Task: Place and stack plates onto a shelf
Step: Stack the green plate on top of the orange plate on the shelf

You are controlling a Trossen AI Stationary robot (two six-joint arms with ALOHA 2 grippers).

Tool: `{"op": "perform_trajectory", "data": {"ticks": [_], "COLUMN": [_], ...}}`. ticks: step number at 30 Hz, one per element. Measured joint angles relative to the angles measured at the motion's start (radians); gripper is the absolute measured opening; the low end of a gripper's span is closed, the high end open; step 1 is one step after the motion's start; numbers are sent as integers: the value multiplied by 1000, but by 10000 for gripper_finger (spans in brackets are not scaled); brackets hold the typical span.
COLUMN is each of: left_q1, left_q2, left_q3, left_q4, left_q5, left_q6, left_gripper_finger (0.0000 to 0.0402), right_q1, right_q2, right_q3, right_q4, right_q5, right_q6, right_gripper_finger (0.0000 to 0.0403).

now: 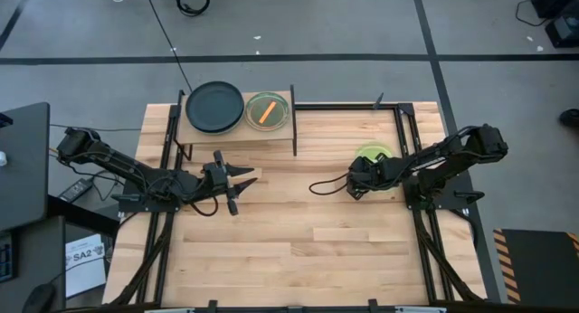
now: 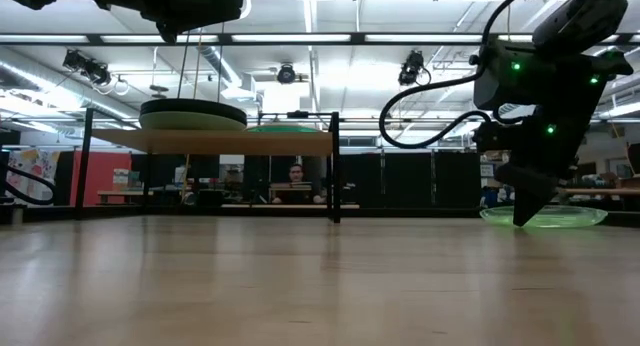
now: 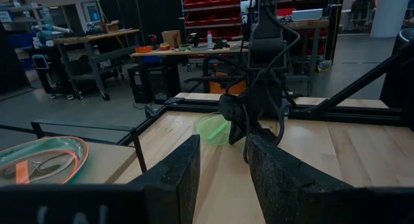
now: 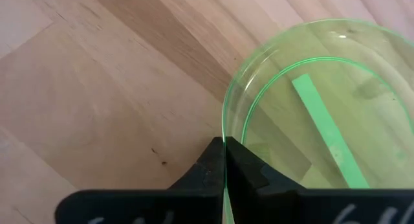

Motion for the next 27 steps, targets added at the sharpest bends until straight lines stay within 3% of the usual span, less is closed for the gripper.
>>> {"op": "perform_trajectory", "data": {"ticks": [10, 27], "left_q1": [0, 0], "left_q2": [0, 0], "left_q3": [0, 0], "left_q4": [0, 0], "left_q5": [0, 0], "left_q6": [0, 0], "left_gripper_finger": [137, 137], "right_q1": [-1, -1], "right_q2": [0, 0], "right_q3": [27, 257], "right_q4": [-7, -53], "right_q5": [-8, -9], "right_q6": [-13, -178], "right_gripper_finger": [9, 8]}}
